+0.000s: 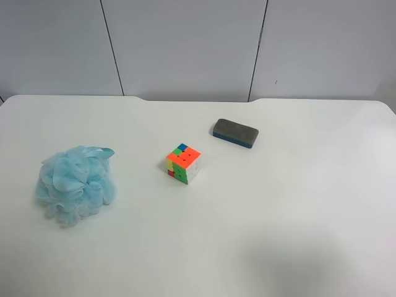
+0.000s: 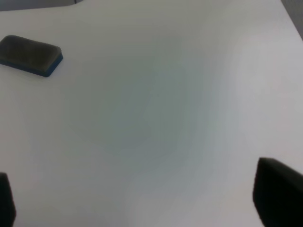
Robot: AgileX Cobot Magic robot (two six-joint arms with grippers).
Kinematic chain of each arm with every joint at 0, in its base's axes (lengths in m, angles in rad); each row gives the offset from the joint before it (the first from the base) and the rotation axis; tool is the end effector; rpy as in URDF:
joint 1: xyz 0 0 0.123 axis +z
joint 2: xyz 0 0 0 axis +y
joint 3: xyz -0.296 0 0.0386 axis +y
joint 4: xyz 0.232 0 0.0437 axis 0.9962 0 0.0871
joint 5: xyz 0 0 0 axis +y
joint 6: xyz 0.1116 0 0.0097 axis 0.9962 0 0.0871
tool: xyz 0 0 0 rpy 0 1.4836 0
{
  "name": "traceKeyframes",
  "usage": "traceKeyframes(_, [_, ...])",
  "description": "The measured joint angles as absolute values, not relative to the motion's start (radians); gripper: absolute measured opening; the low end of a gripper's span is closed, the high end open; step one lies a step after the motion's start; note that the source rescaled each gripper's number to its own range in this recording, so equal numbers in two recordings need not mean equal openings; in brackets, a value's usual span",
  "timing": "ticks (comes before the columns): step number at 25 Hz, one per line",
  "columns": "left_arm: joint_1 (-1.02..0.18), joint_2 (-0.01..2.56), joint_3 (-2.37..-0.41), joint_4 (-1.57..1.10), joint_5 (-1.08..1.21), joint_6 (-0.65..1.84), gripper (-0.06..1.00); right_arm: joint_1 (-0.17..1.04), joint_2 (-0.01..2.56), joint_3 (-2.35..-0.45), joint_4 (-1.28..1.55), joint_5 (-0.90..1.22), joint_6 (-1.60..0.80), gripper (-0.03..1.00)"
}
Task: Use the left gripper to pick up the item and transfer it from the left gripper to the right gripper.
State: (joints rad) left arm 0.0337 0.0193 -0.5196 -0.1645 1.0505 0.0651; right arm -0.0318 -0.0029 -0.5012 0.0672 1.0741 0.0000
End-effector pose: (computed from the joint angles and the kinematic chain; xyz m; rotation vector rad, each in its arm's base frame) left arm -0.0126 -0.0164 0.2679 0.0384 2.0251 -0.1341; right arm -0.0148 0.0071 0.2592 0.0288 2.0521 0.0608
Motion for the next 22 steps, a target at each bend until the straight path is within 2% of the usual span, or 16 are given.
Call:
traceKeyframes(15, [0.03, 0.66, -0.778, -0.18, 1.069, 0.111, 1.0, -0.032, -0.003, -0.501, 0.067, 1.074, 0.0, 0.99])
traceKeyframes(22, [-0.075, 0.937, -0.834, -0.176, 1.064, 0.118, 1.0, -0.032, -0.003, -0.501, 0.067, 1.074, 0.0, 0.99])
